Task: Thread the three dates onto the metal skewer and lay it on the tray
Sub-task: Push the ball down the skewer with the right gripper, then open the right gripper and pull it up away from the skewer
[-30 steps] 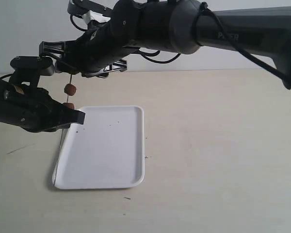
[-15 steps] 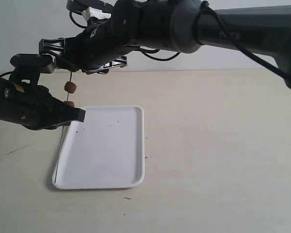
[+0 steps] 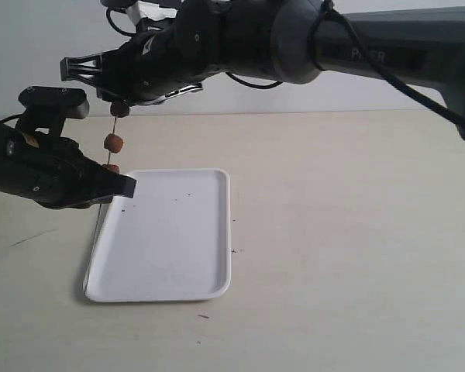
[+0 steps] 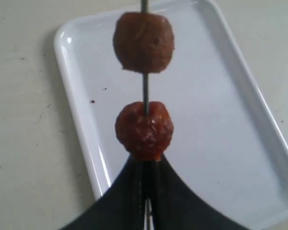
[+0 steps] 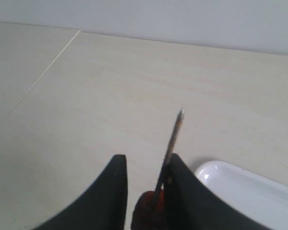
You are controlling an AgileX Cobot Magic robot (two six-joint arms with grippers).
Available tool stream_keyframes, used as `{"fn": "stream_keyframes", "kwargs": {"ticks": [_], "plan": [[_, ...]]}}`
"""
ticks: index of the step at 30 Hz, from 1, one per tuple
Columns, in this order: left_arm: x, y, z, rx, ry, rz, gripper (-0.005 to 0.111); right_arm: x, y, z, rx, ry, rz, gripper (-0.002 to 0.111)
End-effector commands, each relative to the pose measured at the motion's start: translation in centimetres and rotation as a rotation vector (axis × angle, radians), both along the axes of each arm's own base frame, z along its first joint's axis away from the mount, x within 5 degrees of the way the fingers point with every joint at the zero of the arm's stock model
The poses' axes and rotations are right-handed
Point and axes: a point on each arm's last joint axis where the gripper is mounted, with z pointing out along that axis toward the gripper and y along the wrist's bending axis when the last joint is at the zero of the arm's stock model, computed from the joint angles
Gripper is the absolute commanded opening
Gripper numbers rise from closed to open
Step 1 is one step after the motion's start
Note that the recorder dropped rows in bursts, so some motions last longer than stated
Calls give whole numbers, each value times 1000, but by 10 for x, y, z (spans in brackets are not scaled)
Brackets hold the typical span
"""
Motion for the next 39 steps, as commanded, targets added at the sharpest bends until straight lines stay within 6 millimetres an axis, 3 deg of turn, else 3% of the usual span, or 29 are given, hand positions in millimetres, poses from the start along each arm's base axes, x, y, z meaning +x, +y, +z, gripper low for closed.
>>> {"fn": "stream_keyframes", "kwargs": {"ticks": [1, 2, 27, 29, 36, 39], "plan": [[3, 0, 5, -7, -37, 3, 0, -5, -2, 2, -18, 48, 8, 5], [3, 0, 5, -11, -40, 7, 0, -6, -2, 0, -30, 70, 14, 0], [1, 1, 15, -25, -70, 9, 0, -11, -2, -11, -77, 150, 39, 1], [0, 1, 14, -23, -61, 7, 0, -11, -2, -10, -73, 144, 37, 7], [-1, 1, 13, -19, -43, 2, 0, -13, -3, -2, -64, 130, 37, 46], [-2, 1, 13, -16, -37, -1, 0, -14, -3, 2, -60, 124, 37, 58]]}}
